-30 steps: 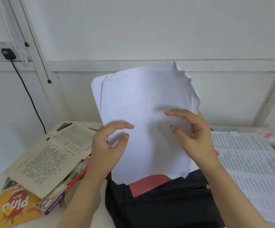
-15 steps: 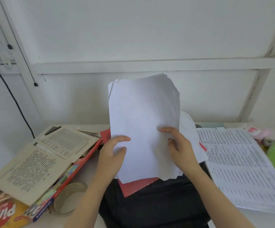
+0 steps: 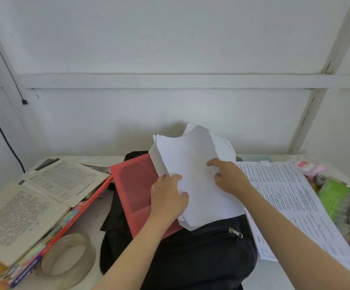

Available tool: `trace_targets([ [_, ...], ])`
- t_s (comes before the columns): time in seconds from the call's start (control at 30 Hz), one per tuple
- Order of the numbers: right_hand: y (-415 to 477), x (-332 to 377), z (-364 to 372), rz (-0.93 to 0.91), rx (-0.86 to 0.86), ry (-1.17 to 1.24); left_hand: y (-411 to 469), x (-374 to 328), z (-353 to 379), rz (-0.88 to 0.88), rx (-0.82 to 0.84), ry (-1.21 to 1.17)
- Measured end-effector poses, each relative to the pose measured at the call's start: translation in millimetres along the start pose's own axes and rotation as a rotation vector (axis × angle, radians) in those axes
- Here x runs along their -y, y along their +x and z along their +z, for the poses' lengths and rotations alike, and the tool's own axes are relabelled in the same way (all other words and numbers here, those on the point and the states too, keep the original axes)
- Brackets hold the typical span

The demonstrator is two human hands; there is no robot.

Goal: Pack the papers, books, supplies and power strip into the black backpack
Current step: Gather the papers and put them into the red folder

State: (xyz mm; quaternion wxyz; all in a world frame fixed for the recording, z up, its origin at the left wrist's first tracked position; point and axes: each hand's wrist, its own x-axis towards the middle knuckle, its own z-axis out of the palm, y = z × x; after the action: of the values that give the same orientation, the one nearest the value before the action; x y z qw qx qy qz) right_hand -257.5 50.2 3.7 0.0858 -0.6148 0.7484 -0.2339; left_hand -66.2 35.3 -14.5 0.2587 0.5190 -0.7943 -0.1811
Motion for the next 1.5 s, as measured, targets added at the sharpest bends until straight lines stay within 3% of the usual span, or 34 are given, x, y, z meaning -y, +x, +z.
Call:
trace_targets([
  [0.2, 2.4, -14.6, 9.9, 0.009, 0.033, -0.062, -1.0, 6.8, 12.1, -0.112, 0.070, 0.077],
  [0.4, 7.2, -16.7, 6.3, 0.055, 0.017, 0.099, 0.3, 10.7, 15.4, -0.135, -0.075, -0.326],
  [0.6, 7.9, -16.2, -3.4, 0.150, -0.021, 0.484, -0.2, 7.4, 5.3, -0.162, -0.143, -0.644],
  [0.77, 4.5, -17.9, -4.7, 0.162, 0.050, 0.596, 3.1, 4.4, 3.7, -0.152, -0.140, -0.599],
  [1.13, 9.5, -19.6, -31.3, 0.122, -0.149, 0.862, 29.1, -28.0, -33.5, 0.029, -0.312, -0.391],
  [1.33, 21.4, -27.5, -36.9, 0.246, -0.300, 0.714, 88.1, -53.9, -36.7, 0.107, -0.090, -0.370],
  [1.5, 26.6, -42.6, -26.1, 0.333, -0.261, 0.533, 137.2, -50.8, -13.3, 0.083, 0.160, -0.209],
])
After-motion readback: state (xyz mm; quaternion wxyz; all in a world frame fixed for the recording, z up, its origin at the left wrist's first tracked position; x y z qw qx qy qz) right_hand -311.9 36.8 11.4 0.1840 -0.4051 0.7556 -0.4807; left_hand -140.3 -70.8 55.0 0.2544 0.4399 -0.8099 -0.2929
